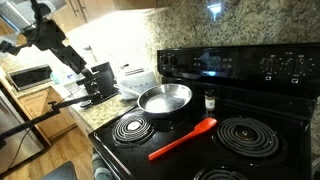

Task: Take the red spoon and mix the content in the pot

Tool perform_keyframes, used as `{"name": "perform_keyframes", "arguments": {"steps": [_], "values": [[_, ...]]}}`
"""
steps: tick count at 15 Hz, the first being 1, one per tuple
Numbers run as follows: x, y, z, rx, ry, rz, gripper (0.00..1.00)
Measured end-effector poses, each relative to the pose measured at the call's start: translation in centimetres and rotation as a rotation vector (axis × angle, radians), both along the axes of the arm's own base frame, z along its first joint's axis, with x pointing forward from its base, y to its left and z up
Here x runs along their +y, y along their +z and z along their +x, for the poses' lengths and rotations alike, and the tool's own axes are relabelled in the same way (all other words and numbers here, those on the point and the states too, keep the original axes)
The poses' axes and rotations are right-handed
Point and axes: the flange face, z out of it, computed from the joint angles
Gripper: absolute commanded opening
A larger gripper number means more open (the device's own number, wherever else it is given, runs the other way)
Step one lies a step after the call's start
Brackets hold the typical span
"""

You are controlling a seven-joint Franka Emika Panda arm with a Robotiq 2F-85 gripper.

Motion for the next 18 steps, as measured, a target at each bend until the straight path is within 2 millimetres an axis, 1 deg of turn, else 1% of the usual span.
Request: {"name": "perform_keyframes", "arguments": {"steps": [2, 5, 10, 12, 14, 16, 18], "values": [[1.2, 0.9, 1.4, -0.027, 0.013, 0.006, 1.0], [2.6, 1.6, 4.4, -0.021, 0.02, 0.004, 1.0], [3.6, 1.5, 10.4, 0.03, -0.06, -0.025, 1.0], [3.3, 0.9, 12.7, 0.059, -0.107, -0.047, 1.0], [2.5, -0.1, 14.7, 0.087, -0.158, -0.07, 1.0], [1.1, -1.3, 16.5, 0.115, -0.21, -0.085, 1.0], [-0.7, -2.5, 18.1, 0.147, -0.263, -0.088, 1.0]]}}
